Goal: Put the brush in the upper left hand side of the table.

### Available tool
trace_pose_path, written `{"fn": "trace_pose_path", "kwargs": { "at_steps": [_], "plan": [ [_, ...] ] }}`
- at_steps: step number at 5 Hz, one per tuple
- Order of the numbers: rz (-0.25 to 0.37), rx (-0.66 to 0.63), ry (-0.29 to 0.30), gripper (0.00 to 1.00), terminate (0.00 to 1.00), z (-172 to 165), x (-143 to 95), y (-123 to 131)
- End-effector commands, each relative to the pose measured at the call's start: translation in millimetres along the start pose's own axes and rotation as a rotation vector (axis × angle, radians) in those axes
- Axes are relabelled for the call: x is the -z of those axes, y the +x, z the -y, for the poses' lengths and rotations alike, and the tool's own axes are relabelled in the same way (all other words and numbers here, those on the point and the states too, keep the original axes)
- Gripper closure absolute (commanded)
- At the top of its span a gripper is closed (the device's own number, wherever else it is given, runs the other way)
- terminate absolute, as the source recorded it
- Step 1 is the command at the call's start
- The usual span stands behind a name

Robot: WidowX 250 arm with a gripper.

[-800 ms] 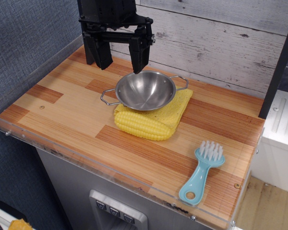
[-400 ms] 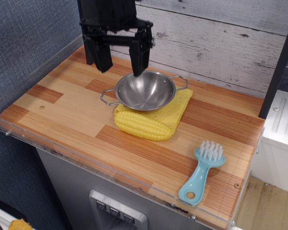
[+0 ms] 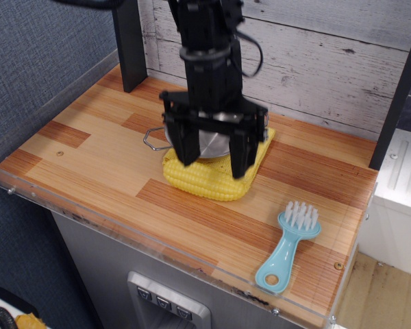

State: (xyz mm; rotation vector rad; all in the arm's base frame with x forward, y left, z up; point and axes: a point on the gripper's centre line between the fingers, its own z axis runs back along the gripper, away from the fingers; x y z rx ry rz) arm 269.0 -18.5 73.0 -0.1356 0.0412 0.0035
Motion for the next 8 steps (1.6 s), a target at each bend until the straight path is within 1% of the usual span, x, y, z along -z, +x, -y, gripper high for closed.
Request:
{"fn": "trace_pose_path", "kwargs": {
  "at_steps": [1,2,3,4,5,6,7,8],
  "plan": [
    [0.012,0.061,0.058,0.0,0.0,42,20,-17],
    [-0.009,0.099,0.069,0.0,0.0,55,35,-19],
    [-0.033,0.109,0.076,0.0,0.0,62,48,-16],
    [-0.045,0.133,0.083,0.0,0.0,67,57,-14],
    [-0.058,0.168,0.073,0.0,0.0,74,65,-13],
    [-0.065,0.21,0.081,0.0,0.0,83,70,-14],
    [-0.064,0.198,0.092,0.0,0.0,84,78,-15],
    [-0.058,0.174,0.099,1.0,0.0,81,82,-15]
  ]
}}
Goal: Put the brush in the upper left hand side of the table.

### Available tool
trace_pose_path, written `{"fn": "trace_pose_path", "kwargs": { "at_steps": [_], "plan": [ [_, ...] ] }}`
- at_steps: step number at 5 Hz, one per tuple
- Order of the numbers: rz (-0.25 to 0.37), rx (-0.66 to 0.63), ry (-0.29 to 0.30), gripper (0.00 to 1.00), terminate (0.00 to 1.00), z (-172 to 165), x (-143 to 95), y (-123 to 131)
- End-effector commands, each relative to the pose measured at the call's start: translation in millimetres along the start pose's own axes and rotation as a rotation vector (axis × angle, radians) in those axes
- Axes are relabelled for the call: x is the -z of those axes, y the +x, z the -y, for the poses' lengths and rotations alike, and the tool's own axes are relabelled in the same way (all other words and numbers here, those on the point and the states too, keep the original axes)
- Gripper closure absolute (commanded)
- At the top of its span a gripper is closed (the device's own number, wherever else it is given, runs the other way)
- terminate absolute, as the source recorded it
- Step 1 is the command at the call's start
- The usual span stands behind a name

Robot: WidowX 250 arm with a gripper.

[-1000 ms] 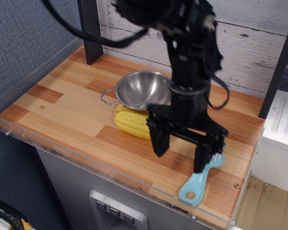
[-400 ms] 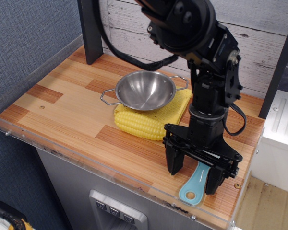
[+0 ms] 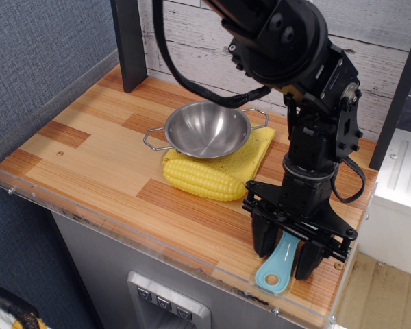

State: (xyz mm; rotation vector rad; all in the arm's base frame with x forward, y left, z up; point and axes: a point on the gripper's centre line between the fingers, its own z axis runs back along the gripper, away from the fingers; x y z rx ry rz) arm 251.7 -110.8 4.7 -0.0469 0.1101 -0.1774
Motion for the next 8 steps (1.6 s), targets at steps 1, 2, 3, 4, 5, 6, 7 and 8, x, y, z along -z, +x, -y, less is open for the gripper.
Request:
{"fn": "trace_pose_path", "kwargs": {
  "at_steps": [1,2,3,4,5,6,7,8],
  "plan": [
    [0.029,-0.003,0.034,1.0,0.0,-3,-5,-1],
    [0.026,0.108,-0.082,1.0,0.0,-20,-46,-7],
    [0.188,0.065,-0.107,1.0,0.0,-64,-97,-10],
    [0.266,-0.022,-0.139,1.0,0.0,-118,-149,-2],
    [0.234,-0.131,-0.084,1.0,0.0,-169,-184,8],
    [0.24,-0.202,-0.02,1.0,0.0,-220,-166,18],
    [0.17,-0.176,0.117,1.0,0.0,-276,-145,36],
    [0.14,-0.145,0.196,1.0,0.0,-287,-126,48]
  ]
}}
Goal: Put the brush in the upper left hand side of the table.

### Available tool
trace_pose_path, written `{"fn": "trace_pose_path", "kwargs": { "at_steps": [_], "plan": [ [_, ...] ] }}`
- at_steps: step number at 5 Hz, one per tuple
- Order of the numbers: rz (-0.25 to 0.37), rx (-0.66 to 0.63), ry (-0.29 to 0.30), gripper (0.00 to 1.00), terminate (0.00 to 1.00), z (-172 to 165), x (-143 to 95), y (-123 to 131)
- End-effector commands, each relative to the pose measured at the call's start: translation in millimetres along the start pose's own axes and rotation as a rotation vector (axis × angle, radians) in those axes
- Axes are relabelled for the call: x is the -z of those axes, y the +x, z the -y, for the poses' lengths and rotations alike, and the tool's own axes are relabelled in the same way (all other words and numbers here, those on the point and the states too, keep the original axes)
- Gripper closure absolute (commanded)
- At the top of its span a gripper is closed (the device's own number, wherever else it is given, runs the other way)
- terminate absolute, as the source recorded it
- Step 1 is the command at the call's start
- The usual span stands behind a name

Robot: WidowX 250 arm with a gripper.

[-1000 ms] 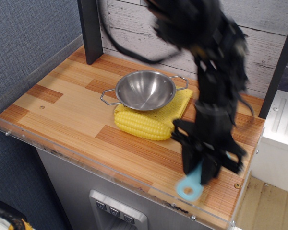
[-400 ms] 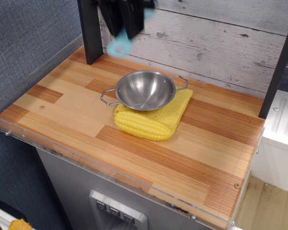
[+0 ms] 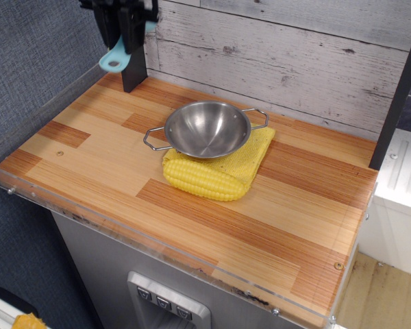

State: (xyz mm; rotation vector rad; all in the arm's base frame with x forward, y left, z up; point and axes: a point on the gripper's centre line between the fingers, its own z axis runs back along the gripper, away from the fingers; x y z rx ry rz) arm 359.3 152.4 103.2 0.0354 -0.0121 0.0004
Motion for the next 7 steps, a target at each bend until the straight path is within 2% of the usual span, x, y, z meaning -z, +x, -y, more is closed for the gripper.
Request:
{"fn": "trace_pose_path", "kwargs": {
  "at_steps": [1,2,3,4,5,6,7],
  "plan": [
    [0.054,0.027,0.121,1.0,0.0,-23,10,0],
    [0.039,0.014,0.113,1.0,0.0,-24,25,-7],
    [-0.006,-0.021,0.075,1.0,0.0,-24,51,-20],
    [-0.055,-0.024,0.068,1.0,0.0,-26,64,-24],
    [-0.062,-0.035,0.051,1.0,0.0,-32,68,-28],
    [-0.038,-0.062,0.043,0.0,0.0,-33,53,-30],
    [0.138,-0.016,0.049,0.0,0.0,-25,4,-39]
  ]
}}
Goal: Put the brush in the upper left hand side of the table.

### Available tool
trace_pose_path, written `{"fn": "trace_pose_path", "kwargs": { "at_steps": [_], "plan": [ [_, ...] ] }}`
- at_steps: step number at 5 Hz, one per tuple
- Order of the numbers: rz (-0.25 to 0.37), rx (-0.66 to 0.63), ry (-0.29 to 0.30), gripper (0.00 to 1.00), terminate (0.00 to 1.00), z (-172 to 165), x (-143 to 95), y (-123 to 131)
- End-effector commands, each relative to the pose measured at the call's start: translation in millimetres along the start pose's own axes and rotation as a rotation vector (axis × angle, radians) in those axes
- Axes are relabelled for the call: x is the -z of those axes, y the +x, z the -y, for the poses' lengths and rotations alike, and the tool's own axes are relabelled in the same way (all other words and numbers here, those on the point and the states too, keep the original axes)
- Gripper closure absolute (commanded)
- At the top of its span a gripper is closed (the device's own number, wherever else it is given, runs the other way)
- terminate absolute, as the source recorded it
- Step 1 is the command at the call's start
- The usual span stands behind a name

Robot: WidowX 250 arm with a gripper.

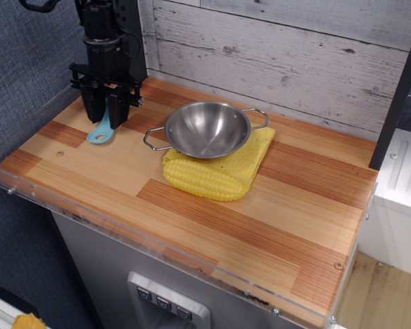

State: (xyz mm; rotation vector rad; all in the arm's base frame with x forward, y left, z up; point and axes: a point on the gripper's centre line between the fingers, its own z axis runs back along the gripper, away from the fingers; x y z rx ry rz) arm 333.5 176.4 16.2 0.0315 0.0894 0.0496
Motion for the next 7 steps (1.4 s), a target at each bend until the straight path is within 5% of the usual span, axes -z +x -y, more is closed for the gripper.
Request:
{"fn": "trace_pose_path", "kwargs": {
  "at_steps": [1,2,3,6,7],
  "plan": [
    [0.374,0.064,0.035,0.0,0.0,5,-128,-43],
    [0.383,0.089,-0.008,0.0,0.0,34,-177,-59],
    [0.258,-0.006,-0.105,0.0,0.0,58,-154,-67],
    [0.125,-0.03,-0.169,0.0,0.0,78,-139,-63],
    [0.125,-0.03,-0.169,0.0,1.0,78,-139,-63]
  ]
}}
